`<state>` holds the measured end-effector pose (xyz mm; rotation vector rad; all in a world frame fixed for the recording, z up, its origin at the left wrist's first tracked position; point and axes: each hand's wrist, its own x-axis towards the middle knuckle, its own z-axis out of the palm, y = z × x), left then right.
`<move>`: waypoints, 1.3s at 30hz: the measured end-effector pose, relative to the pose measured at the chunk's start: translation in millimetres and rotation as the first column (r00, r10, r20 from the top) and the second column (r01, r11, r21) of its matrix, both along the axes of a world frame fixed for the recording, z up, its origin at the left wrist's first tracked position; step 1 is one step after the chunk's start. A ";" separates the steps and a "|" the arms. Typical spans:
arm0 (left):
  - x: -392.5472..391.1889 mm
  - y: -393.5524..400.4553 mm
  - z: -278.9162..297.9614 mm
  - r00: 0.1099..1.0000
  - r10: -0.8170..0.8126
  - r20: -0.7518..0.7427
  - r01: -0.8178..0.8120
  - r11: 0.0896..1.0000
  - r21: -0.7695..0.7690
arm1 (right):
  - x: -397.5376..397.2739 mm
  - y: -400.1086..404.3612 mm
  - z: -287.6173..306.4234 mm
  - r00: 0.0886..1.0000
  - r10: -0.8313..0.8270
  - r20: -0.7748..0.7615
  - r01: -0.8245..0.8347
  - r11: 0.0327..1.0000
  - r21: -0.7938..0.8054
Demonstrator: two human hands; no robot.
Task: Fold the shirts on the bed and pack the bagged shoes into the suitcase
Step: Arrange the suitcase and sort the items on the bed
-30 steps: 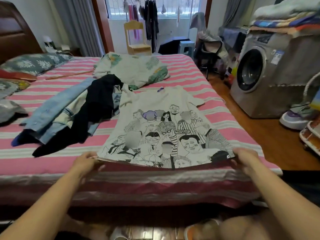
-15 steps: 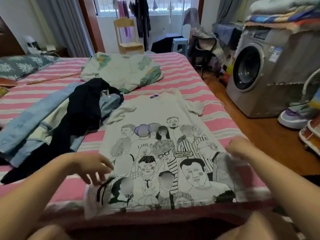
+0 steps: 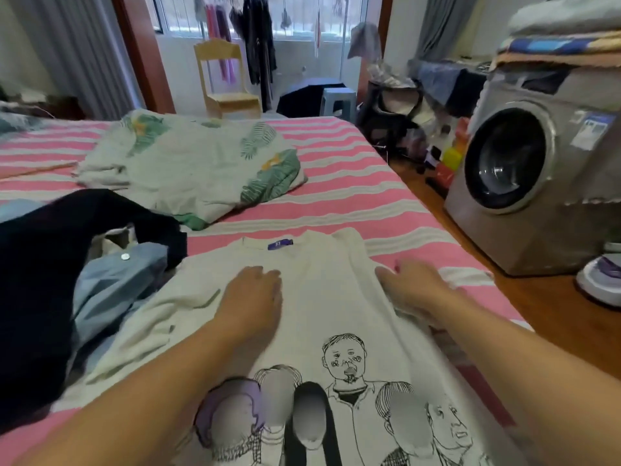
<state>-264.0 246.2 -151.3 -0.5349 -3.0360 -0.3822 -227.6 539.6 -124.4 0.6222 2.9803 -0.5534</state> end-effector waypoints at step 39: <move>-184.6 27.6 -44.7 0.961 0.241 -0.138 -0.258 0.957 -0.128 | -160.1 25.5 -47.5 0.969 0.200 -0.142 -0.082 0.810 0.581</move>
